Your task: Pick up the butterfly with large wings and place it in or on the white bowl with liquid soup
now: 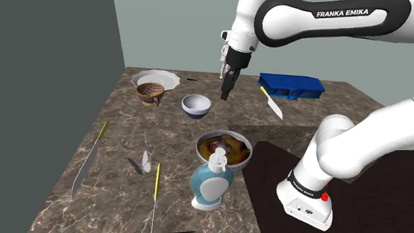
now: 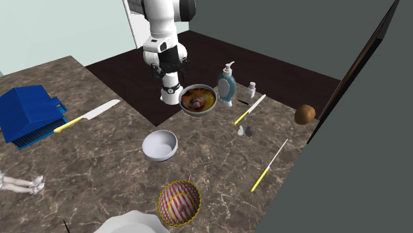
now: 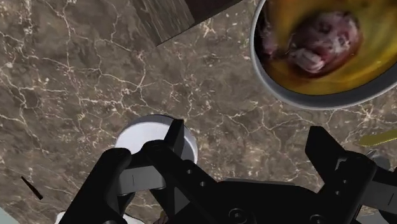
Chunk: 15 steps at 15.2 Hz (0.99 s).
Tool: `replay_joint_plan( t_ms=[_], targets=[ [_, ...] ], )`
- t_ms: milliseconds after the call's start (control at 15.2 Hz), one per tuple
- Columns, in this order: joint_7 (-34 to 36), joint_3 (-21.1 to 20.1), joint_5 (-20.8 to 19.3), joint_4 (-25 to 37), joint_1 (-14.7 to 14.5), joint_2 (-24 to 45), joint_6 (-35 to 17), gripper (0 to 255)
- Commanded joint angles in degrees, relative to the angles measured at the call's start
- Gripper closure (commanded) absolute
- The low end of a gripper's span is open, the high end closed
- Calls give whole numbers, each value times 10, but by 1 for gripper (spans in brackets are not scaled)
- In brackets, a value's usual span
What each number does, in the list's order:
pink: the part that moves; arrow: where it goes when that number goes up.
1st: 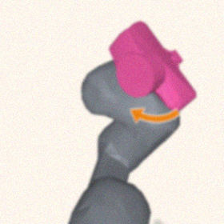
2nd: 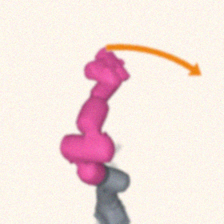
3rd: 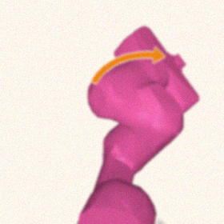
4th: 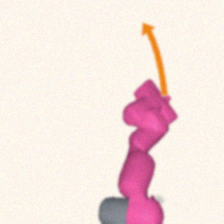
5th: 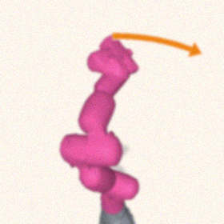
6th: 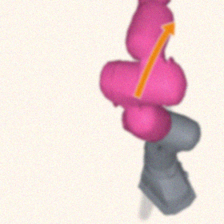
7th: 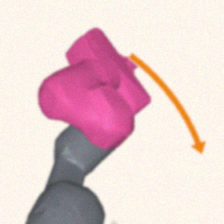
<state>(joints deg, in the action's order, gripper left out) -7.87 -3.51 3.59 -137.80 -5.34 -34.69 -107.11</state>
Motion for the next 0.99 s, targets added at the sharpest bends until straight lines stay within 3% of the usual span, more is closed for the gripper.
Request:
replay_joint_plan(
  t_ms=[0, 924],
  targets=[
    [-25, 0, 6, 8, -13, 34, -28, 0],
    [-174, -38, 57, 103, -98, 280, -181, 0]
  ],
)
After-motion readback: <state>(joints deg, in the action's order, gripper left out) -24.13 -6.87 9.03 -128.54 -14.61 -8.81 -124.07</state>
